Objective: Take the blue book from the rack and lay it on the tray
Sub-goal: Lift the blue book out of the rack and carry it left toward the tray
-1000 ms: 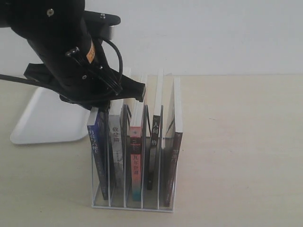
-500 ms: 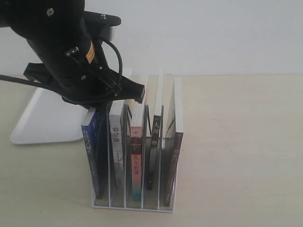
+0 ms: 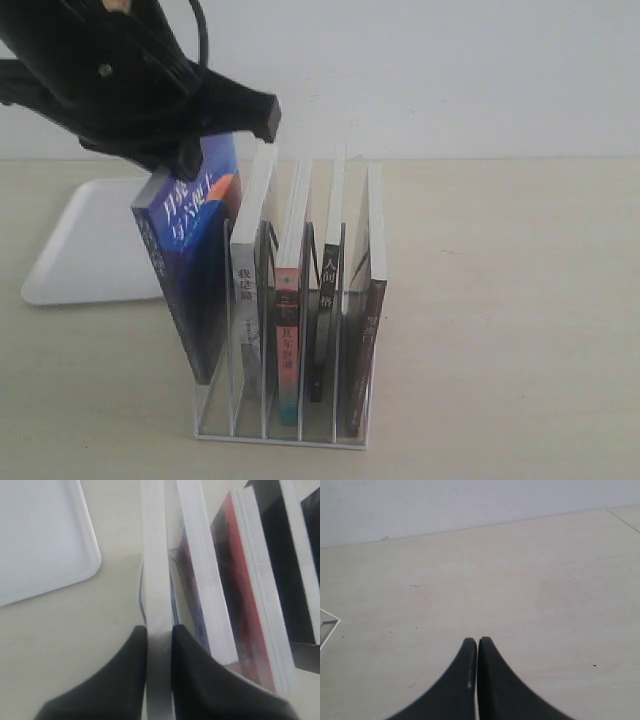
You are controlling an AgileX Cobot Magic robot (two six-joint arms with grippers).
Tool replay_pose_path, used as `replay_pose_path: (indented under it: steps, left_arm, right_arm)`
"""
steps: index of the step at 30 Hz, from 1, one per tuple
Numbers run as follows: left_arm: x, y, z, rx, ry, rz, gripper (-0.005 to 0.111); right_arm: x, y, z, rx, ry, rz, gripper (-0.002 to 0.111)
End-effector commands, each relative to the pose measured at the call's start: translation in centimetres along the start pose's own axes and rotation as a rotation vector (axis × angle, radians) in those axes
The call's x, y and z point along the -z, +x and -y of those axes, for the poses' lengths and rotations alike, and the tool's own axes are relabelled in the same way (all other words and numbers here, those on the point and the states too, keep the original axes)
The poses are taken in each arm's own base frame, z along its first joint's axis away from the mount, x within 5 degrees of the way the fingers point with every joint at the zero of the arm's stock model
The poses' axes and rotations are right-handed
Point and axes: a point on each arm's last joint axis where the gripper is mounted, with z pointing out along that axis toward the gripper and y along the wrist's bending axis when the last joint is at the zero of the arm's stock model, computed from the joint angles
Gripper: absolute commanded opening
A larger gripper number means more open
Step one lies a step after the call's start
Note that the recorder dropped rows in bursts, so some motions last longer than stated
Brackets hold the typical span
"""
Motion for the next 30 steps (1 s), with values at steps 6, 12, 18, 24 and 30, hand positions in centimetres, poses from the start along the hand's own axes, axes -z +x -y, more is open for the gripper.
replay_pose_path:
  steps: [6,12,18,24,30]
  left_arm:
    - [8.4,0.4,-3.6,-0.010,0.082,0.179,0.005]
    - [11.8,1.5,-5.5,-0.051,0.114,0.270,0.005]
    - [13.2,2.2,-6.2,-0.072,0.149,0.301,0.005]
    - [14.0,2.7,-6.6,-0.128,0.171,0.316,0.005]
    - [13.9,2.6,-7.6,-0.131,0.187,0.299,0.005]
  right_arm:
    - [0.0,-0.1,0.0,0.007,0.001,0.009,0.000]
    - [0.0,-0.1,0.0,0.007,0.001,0.009,0.000]
    - [0.0,-0.1,0.0,0.007,0.001,0.009,0.000]
    - [0.0,-0.1,0.0,0.007,0.001,0.009,0.000]
    - [0.0,-0.1,0.0,0.007,0.001,0.009,0.000]
